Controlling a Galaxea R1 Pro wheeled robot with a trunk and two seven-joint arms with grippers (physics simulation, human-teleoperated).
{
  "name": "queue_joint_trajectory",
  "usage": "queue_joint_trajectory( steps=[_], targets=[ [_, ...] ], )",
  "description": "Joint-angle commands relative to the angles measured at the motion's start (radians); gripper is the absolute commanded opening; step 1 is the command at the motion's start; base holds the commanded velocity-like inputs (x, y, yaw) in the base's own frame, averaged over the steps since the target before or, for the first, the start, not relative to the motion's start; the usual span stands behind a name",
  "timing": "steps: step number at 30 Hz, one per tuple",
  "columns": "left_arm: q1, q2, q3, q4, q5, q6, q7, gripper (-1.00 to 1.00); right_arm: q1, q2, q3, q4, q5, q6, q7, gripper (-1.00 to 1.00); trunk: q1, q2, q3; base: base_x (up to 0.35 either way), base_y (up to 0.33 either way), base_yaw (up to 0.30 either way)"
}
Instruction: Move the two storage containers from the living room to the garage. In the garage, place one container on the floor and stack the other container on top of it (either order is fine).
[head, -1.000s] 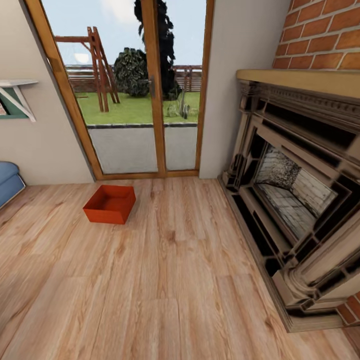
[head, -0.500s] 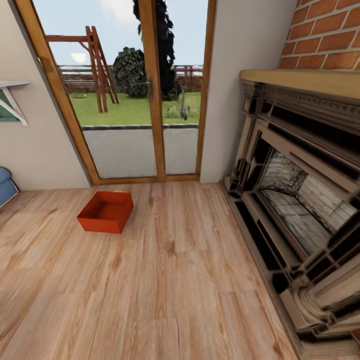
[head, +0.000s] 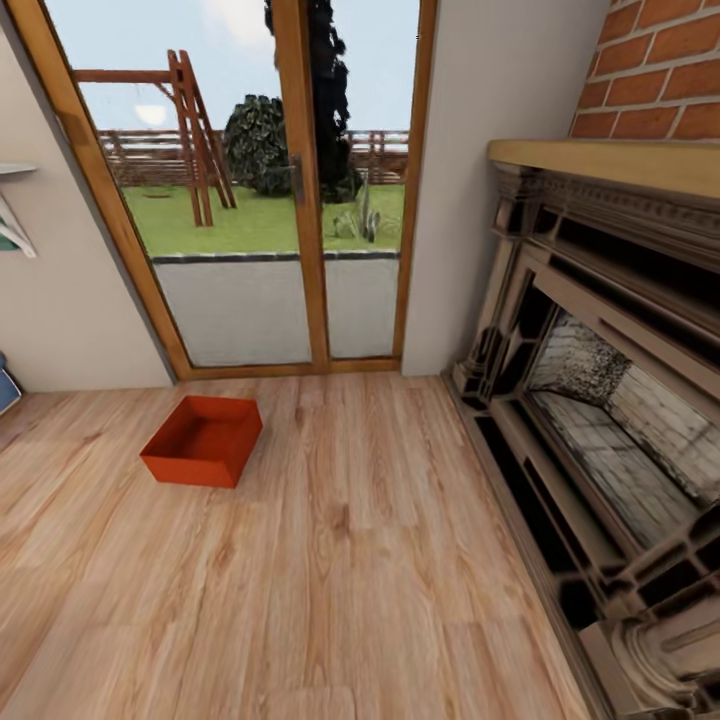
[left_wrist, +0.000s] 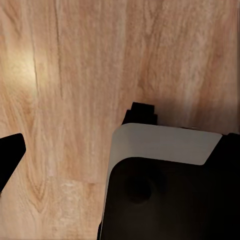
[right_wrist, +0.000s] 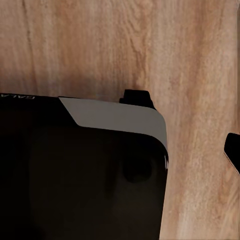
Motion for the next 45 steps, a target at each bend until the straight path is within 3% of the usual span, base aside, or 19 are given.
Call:
queue_joint_trajectory(
  steps=[1, 45],
  targets=[
    [-0.001, 0.000, 0.000, 0.000, 0.010, 0.002, 0.003, 1.00, -0.001, 0.001, 0.008, 0.003, -0.009, -0.005, -0.001, 1.00, 0.001, 0.000, -0.001, 0.319, 0.000, 0.000],
    [-0.001, 0.000, 0.000, 0.000, 0.010, 0.003, 0.003, 1.00, -0.001, 0.002, 0.009, 0.003, -0.009, -0.002, -0.001, 1.00, 0.001, 0.000, -0.001, 0.319, 0.000, 0.000]
  ],
)
